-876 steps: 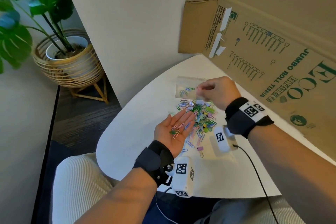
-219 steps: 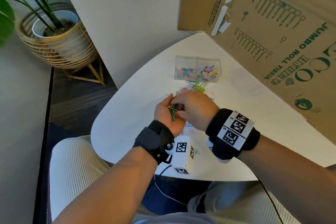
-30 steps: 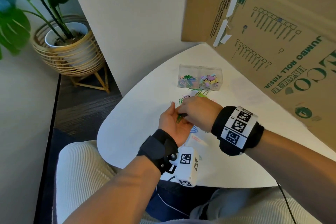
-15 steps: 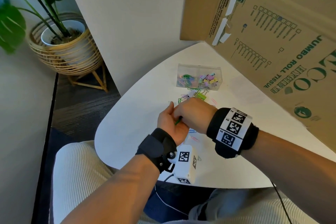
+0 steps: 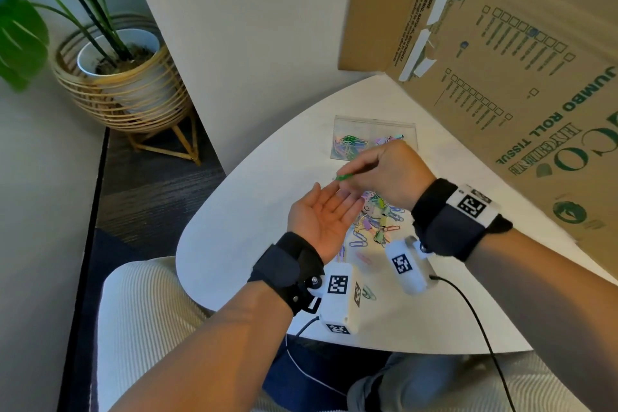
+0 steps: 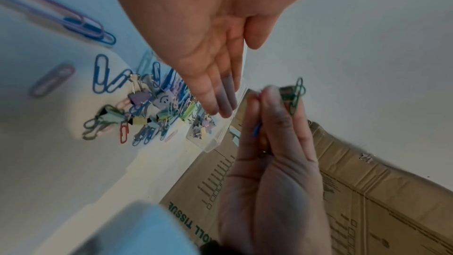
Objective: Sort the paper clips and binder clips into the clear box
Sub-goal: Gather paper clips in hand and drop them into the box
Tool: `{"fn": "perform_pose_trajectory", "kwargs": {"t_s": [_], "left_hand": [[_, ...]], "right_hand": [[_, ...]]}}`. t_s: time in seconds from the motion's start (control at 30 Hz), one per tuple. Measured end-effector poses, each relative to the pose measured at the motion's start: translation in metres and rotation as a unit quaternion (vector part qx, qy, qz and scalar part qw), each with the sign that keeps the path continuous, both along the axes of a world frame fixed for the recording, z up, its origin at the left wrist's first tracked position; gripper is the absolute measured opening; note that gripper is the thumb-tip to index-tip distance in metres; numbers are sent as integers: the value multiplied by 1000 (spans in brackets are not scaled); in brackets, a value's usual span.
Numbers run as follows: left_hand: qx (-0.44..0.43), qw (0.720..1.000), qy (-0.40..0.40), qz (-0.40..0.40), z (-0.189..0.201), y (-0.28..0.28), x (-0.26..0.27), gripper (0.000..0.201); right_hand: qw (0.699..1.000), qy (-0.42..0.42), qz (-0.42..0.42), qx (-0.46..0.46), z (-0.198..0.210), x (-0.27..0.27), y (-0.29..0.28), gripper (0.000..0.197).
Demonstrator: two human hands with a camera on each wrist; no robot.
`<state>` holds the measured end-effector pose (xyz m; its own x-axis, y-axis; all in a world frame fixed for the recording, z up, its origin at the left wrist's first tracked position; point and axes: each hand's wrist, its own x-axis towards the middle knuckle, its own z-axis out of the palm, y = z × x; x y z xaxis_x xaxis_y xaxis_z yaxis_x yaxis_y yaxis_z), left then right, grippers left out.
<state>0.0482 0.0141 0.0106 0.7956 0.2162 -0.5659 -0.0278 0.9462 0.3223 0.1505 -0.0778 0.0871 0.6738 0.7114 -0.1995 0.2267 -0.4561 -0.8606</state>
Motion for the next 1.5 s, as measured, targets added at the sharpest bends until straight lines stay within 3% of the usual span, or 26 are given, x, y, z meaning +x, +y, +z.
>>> {"fn": "perform_pose_trajectory", "kwargs": {"t_s": [0.1, 0.2, 0.37, 0.47, 0.57, 0.67, 0.73, 0.87, 0.93, 1.1, 1.2, 1.4, 1.5], "left_hand": [[23, 999, 16, -27, -6, 5, -4, 37], [45, 997, 42, -46, -13, 13, -10, 30], [76, 993, 73, -45, -19, 24, -15, 28], [103, 990, 84, -45, -20, 28, -16, 25], [216, 969, 91, -85, -18, 28, -17, 20], [388, 901, 84, -176, -9, 23, -19, 16], [476, 839, 66, -256, -1, 19, -19, 19], [610, 660, 64, -433, 4, 12, -17, 15], [626, 605, 87, -485, -2, 7, -15, 12], [644, 539, 114, -531, -13, -10, -10, 11], [658, 522, 129, -528, -15, -15, -4, 11], [738, 450, 137, -483, -10, -8, 16, 14], [753, 440, 136, -470, -10, 3, 23, 24]], "right_hand": [[997, -34, -70, 14, 3, 27, 15, 16], [987, -118, -86, -65, 0, 61, 38, 15], [961, -197, -65, -182, -18, 101, 69, 15], [952, -192, -4, -240, -29, 104, 73, 30], [959, -186, -2, -215, -27, 102, 64, 32], [968, -209, -31, -133, -15, 90, 39, 21], [975, -194, -12, -110, -6, 72, 15, 16], [955, -109, 177, -212, -14, 18, -35, 15], [933, -60, 245, -257, -32, -5, -55, 15], [898, -6, 313, -308, -69, -40, -78, 18], [888, 3, 337, -311, -77, -47, -76, 16], [881, -124, 306, -338, -76, -21, -54, 17], [896, -158, 255, -329, -70, 1, -49, 14]]}}
